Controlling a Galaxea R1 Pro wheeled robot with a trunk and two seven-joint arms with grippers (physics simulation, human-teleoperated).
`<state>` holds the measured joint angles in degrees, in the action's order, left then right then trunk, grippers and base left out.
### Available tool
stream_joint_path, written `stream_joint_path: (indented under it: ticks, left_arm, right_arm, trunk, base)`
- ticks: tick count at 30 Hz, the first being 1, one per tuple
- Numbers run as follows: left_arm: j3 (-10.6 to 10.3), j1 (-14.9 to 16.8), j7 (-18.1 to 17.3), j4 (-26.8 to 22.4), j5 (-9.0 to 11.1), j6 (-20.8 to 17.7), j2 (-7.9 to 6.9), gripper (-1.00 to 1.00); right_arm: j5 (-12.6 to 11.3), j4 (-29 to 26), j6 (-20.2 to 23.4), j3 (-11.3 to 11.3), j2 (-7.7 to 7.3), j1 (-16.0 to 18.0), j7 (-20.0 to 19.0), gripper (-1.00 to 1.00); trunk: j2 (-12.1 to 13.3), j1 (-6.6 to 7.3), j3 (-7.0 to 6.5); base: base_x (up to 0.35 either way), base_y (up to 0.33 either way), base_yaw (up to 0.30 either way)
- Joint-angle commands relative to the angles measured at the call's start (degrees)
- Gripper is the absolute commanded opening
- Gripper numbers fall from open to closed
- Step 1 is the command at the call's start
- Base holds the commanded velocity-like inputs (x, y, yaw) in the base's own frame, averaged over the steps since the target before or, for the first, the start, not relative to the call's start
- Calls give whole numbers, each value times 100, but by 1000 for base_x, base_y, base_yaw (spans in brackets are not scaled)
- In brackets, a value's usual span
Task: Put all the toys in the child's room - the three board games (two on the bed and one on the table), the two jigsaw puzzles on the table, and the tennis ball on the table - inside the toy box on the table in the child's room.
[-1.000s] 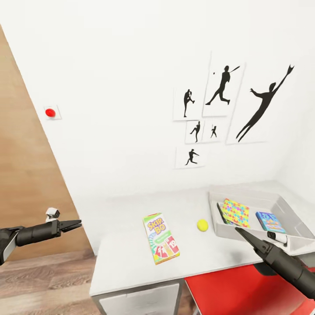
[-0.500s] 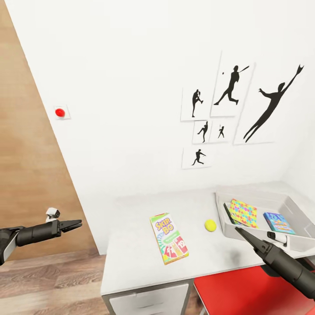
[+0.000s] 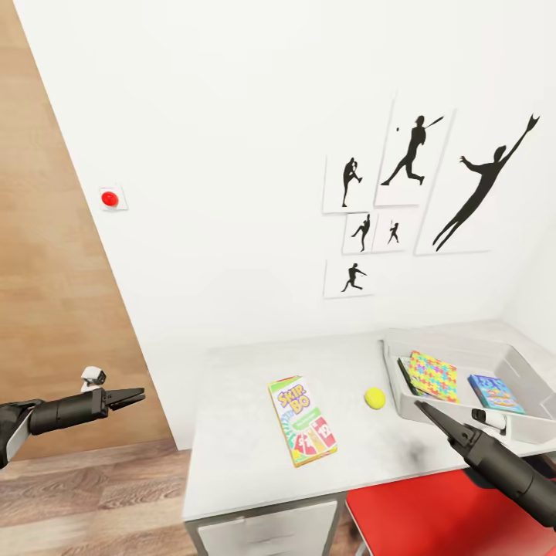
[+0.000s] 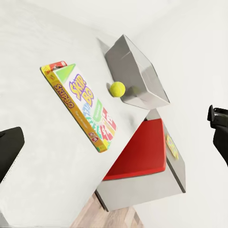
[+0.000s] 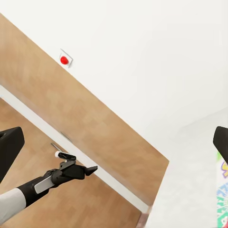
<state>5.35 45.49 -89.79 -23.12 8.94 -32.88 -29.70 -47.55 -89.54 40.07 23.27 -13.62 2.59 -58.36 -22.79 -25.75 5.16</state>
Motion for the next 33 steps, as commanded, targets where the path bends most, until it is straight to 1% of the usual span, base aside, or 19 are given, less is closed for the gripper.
stream_joint_path:
  ticks: [1,8,24,33]
  left_arm:
    - [1,4,-21,0,-3,-61,-1,100]
    - [-4,4,-21,0,-5,-61,6,100]
    - [1,4,-21,0,-6,-61,8,100]
    - [1,4,-21,0,-6,-56,8,100]
  right_arm:
    - [-26,-2,37,2,-1,5,-2,100]
    - [-26,-3,36,2,-1,5,10,100]
    - [-26,-2,45,2,-1,5,18,100]
    - [-26,-2,37,2,-1,5,-2,100]
  trunk:
    - [-13,-4,13]
    - [-13,-4,35]
    - [-13,-4,173]
    - [-13,-4,198]
  base:
    - [0,182,0]
    - [0,212,16]
    - [17,189,66]
    - [19,40,20]
